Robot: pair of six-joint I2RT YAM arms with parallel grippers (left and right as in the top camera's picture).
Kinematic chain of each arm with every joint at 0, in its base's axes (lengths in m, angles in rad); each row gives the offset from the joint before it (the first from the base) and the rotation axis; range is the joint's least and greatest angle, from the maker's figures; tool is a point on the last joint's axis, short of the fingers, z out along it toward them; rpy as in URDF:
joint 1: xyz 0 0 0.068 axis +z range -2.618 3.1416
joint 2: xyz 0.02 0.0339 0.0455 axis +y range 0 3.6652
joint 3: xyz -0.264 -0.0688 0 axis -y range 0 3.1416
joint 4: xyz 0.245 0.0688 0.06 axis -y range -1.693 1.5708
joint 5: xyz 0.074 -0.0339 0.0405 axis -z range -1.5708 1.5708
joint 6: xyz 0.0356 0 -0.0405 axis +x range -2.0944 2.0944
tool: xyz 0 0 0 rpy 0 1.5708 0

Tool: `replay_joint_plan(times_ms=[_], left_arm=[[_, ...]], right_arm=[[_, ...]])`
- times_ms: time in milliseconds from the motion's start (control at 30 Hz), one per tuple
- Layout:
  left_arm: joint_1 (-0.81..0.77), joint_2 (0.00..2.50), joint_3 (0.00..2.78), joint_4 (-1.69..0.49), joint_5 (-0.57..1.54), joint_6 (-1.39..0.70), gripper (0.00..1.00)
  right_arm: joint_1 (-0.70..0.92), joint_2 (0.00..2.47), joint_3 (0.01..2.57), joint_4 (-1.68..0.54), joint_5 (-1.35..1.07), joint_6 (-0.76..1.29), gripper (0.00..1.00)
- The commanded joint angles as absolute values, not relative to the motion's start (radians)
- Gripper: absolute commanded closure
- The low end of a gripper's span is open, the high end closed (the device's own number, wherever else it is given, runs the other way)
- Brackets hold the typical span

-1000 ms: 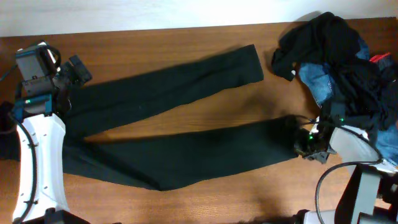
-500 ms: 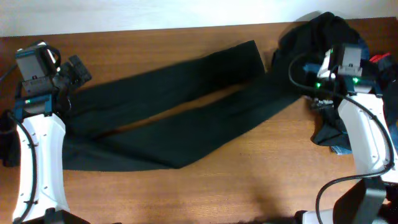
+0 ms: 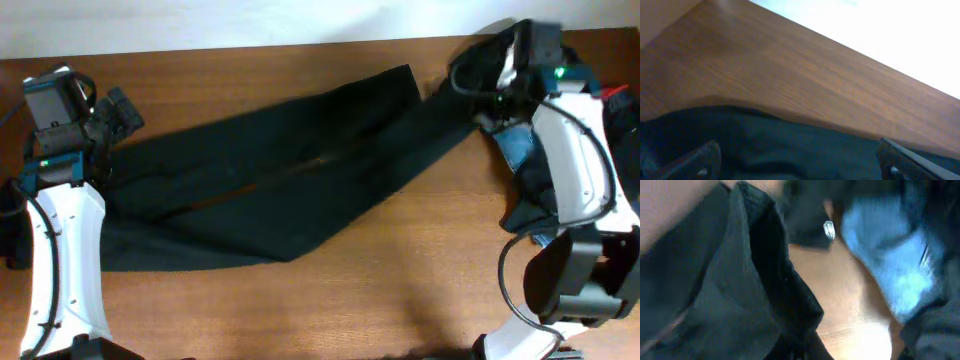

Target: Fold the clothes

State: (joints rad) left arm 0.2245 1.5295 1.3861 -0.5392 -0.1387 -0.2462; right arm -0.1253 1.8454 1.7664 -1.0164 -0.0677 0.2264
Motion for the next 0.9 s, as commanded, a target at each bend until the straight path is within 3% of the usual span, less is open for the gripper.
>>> replay_joint_plan(times_ms=[0, 367, 867], left_arm=[[0.223, 1.539, 1.396, -0.540, -0.158, -0.229, 0.01], [0.223, 1.539, 1.396, -0.543, -0.159, -0.229, 0.01], [0.223, 1.539, 1.396, -0.547, -0.192, -0.229, 0.01]], right_arm=[[-0.125, 1.867, 1.953, -1.063, -0.028, 0.191, 0.96], [-0.125, 2.088, 2.048, -1.218, -0.041, 0.191, 0.96], [-0.131, 2.101, 2.047, -1.356, -0.051, 0.202, 0.96]])
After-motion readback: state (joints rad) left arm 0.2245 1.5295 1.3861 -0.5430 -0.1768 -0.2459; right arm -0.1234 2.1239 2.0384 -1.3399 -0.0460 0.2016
